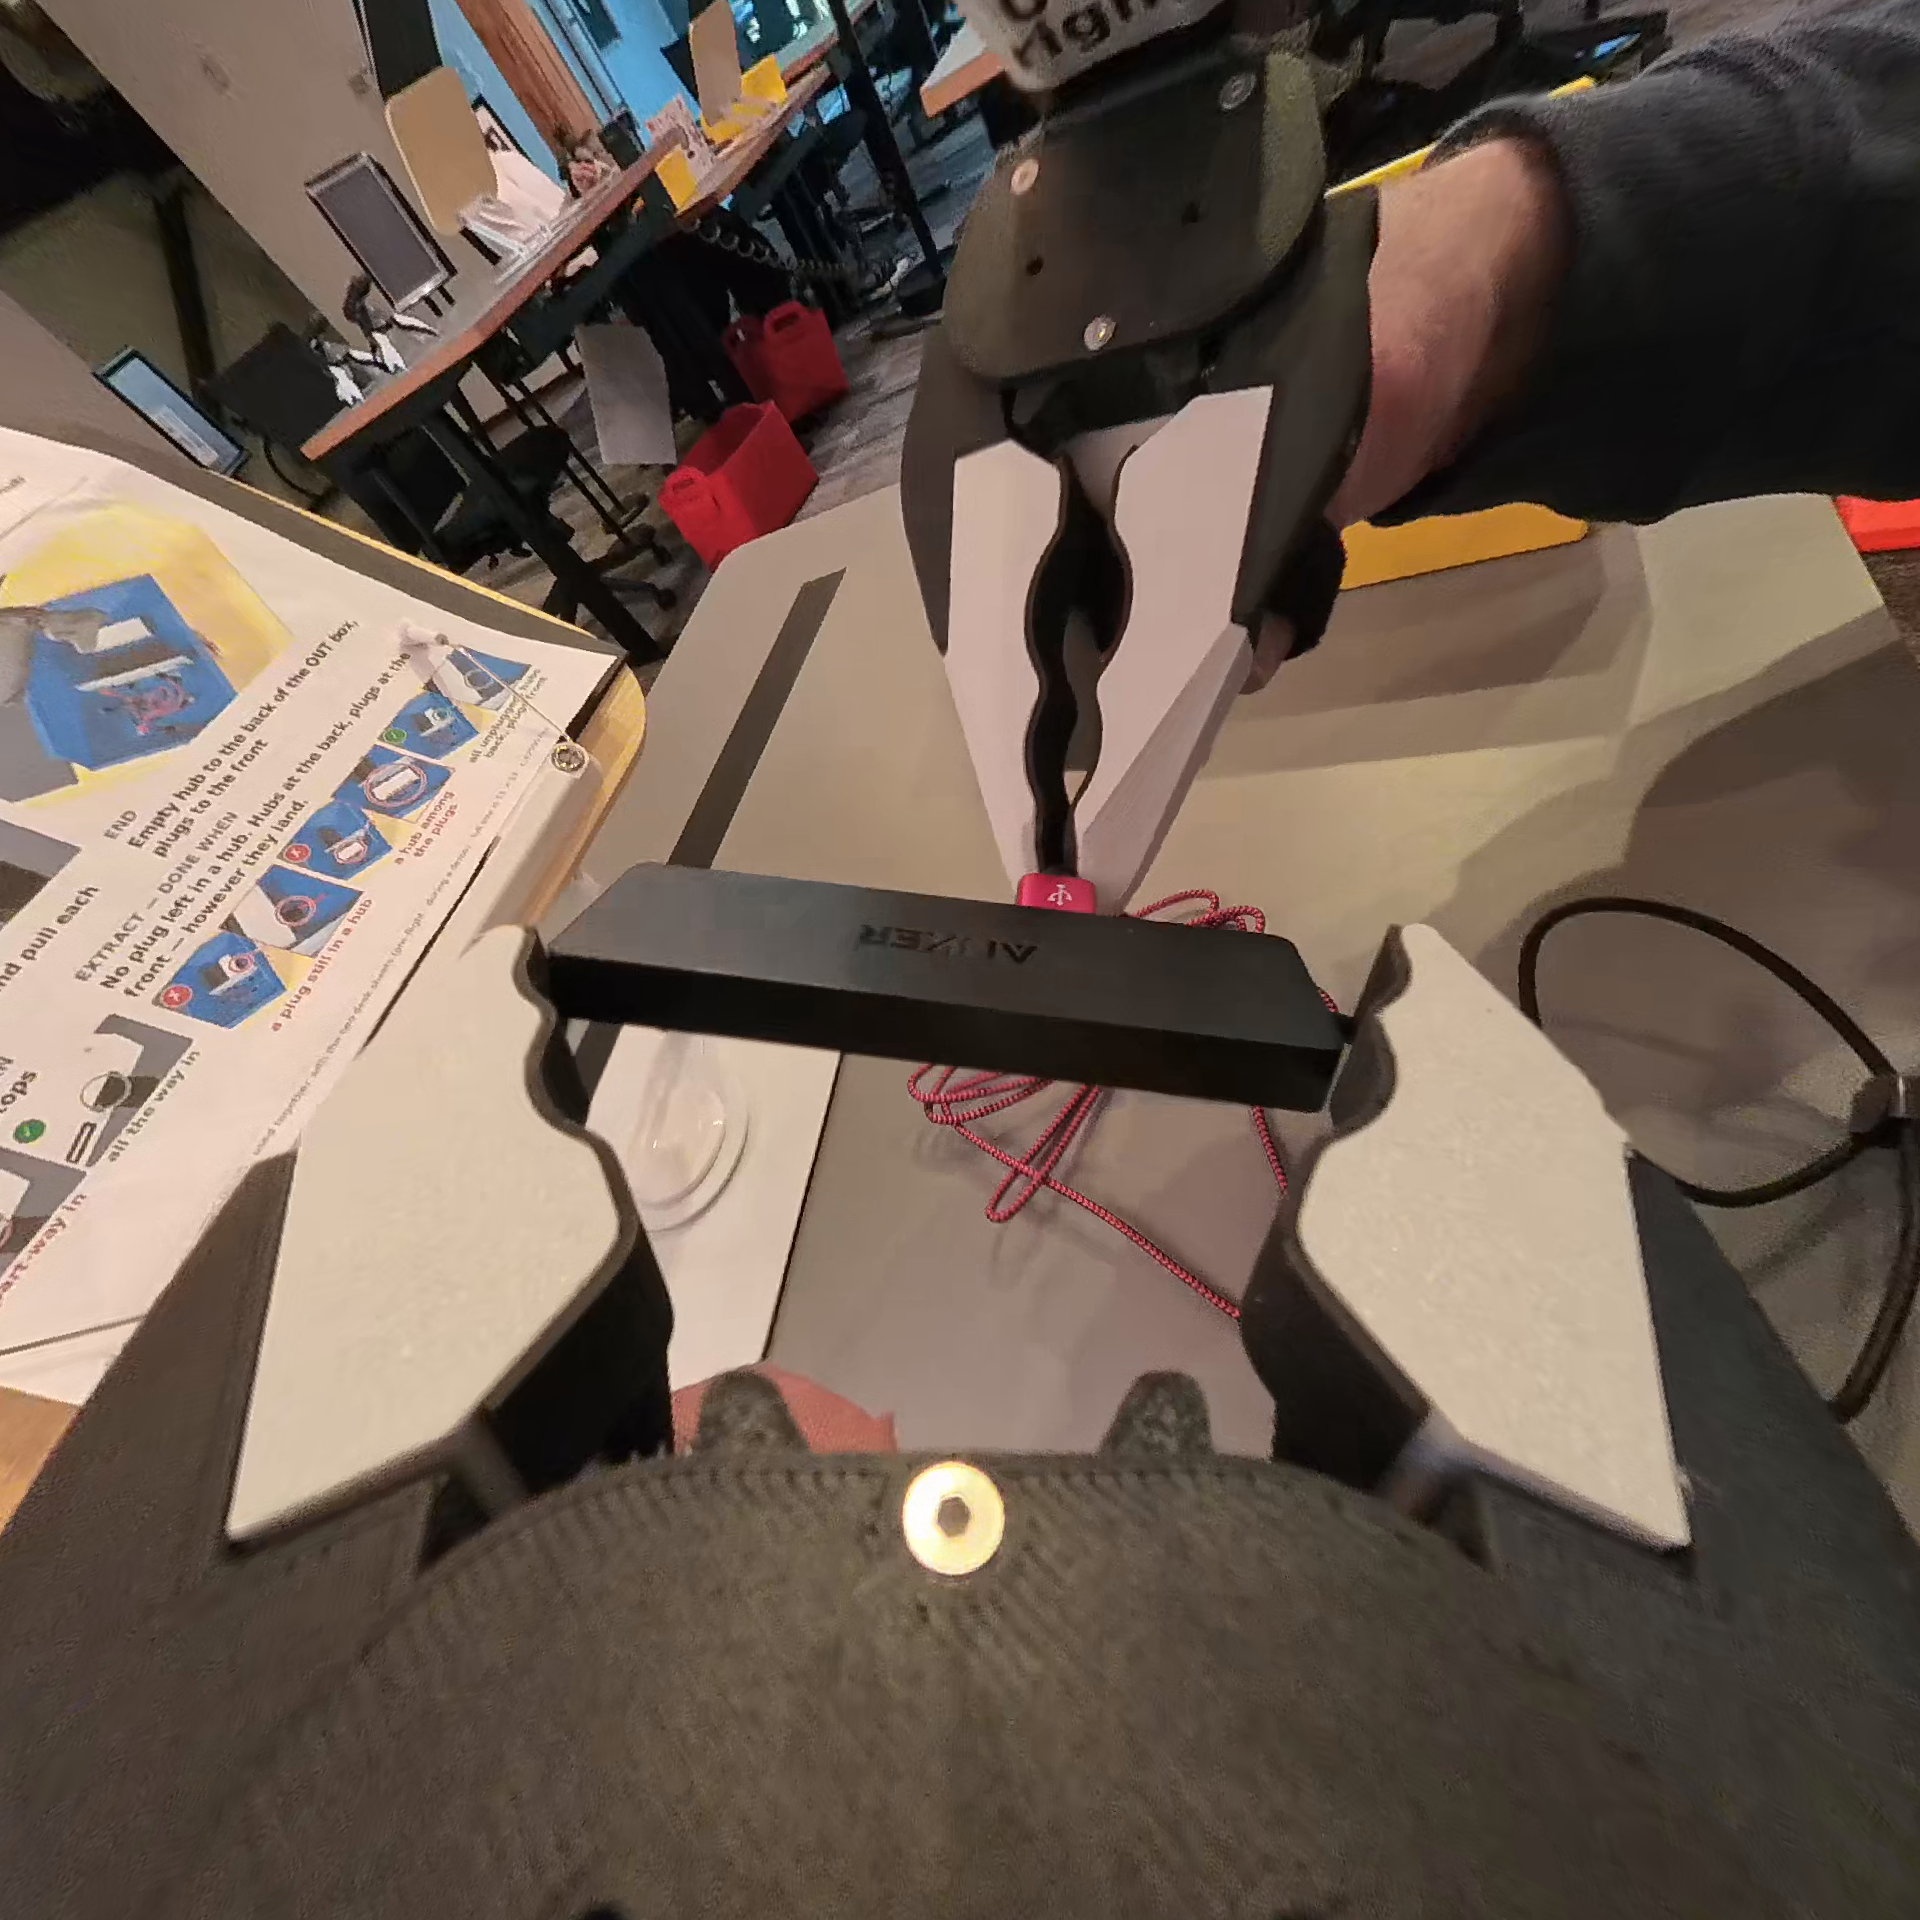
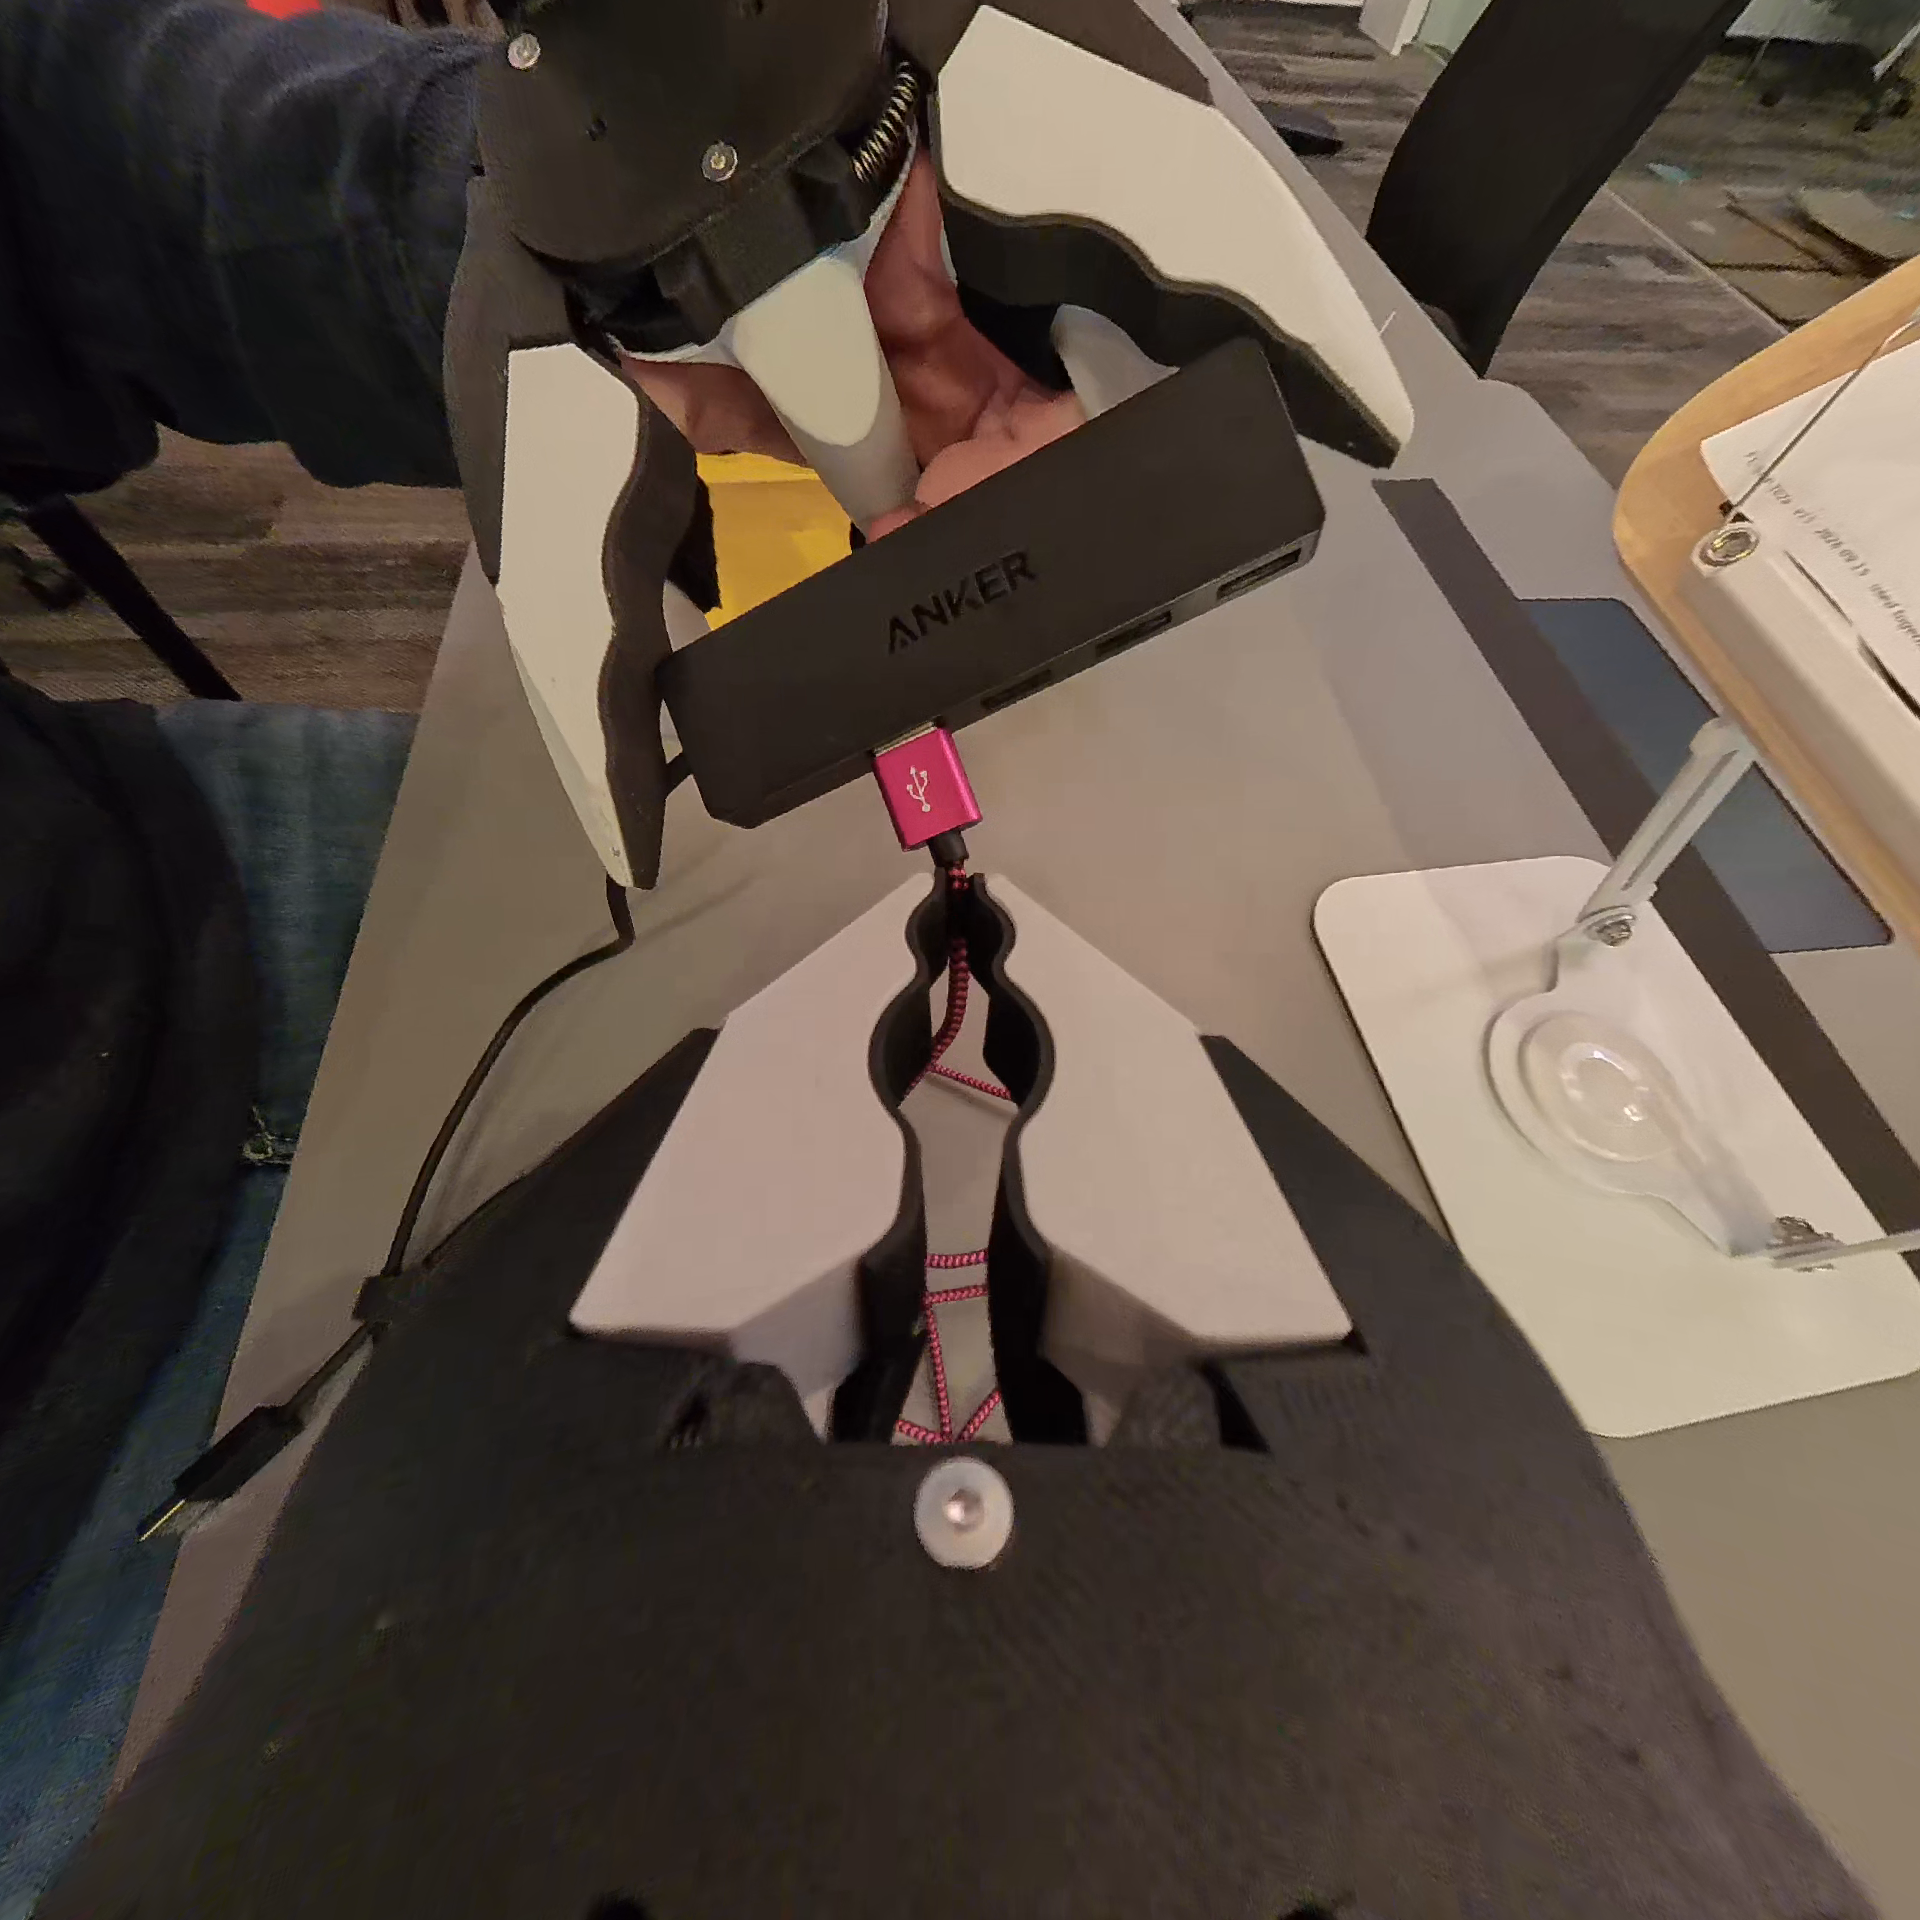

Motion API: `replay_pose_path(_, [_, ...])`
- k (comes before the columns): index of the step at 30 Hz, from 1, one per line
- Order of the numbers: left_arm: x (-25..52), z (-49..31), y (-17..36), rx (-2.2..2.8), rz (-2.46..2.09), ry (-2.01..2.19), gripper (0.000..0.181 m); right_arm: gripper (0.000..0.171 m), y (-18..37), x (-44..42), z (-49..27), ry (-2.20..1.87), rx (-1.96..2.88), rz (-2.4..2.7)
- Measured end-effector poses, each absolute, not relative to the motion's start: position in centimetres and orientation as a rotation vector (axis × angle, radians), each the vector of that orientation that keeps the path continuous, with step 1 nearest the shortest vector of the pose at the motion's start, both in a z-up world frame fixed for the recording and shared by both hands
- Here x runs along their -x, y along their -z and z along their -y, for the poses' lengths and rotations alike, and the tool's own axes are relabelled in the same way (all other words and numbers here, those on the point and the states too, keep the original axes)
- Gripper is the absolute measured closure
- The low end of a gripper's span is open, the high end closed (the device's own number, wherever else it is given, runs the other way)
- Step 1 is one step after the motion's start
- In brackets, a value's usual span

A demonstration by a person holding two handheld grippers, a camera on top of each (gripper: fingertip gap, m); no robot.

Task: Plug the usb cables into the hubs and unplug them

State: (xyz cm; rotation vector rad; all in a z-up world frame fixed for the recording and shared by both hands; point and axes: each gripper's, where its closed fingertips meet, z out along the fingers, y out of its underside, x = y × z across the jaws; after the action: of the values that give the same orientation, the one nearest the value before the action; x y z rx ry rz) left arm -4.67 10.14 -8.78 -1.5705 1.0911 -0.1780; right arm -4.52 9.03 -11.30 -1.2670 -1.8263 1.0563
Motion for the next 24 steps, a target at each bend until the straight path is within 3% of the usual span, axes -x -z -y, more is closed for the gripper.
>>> replay_pose_path(1, [4.6, -10.1, 8.8, 1.568, -1.097, 0.179, 0.042, 0.171, 11.4, 4.5, -9.0, -1.065, 1.27, 1.831])
replay_pose_path(16, [4.9, -9.6, 9.4, 1.504, -1.309, 0.004, 0.035, 0.171, 12.1, 4.0, -8.5, -1.143, 1.291, 1.904])
replay_pose_path(24, [6.2, -9.7, 8.9, 1.549, -1.326, 0.014, 0.043, 0.171, 12.1, 3.7, -8.9, -1.151, 1.295, 1.897])
